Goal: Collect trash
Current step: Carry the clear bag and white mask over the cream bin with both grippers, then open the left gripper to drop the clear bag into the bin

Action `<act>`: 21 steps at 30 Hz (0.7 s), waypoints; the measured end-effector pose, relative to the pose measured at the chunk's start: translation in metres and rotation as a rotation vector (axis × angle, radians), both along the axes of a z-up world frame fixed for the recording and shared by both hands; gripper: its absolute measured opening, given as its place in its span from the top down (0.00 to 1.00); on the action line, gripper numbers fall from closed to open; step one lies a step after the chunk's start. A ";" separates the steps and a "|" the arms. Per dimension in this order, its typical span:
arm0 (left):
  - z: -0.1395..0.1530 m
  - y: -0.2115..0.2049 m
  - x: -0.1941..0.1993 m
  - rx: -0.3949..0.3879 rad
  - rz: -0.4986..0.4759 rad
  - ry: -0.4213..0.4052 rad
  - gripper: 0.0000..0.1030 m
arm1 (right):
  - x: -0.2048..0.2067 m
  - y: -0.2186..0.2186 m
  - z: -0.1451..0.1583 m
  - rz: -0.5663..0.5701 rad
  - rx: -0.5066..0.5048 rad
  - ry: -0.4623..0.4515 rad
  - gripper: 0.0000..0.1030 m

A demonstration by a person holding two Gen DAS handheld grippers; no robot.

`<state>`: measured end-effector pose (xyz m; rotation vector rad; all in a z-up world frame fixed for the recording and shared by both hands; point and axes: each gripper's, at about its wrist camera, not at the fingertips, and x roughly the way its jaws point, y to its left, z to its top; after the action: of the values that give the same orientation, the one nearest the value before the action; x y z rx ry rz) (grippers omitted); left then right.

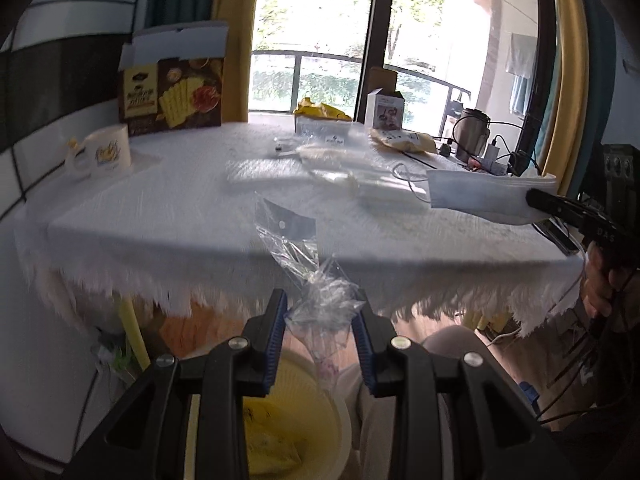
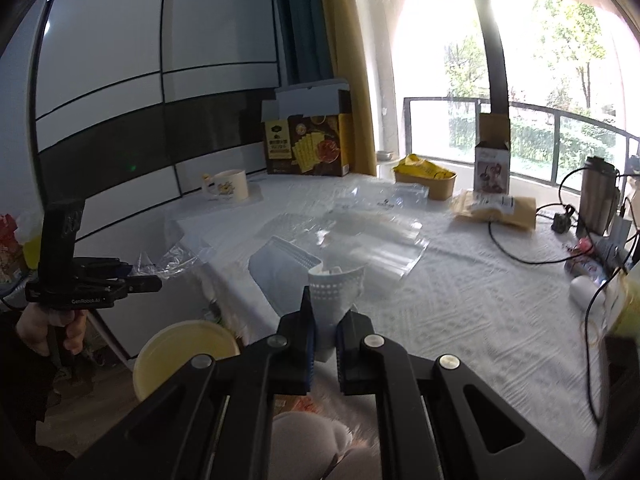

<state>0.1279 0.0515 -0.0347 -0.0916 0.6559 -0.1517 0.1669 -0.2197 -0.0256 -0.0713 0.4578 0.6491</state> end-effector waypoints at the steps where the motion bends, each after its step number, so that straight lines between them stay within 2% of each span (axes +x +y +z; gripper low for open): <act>1: -0.004 0.001 -0.004 -0.003 0.007 0.003 0.69 | -0.002 0.002 -0.003 0.013 0.006 0.005 0.93; 9: -0.051 0.018 -0.024 -0.061 0.078 0.103 0.69 | -0.010 0.041 -0.030 0.107 -0.002 0.058 0.93; 21: -0.101 0.025 -0.024 -0.112 0.078 0.212 0.68 | -0.003 0.084 -0.038 0.159 -0.036 0.086 0.93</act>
<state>0.1037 0.0764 -0.1353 -0.2434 0.8540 -0.1037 0.1640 -0.1362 -0.0638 -0.1147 0.5505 0.8023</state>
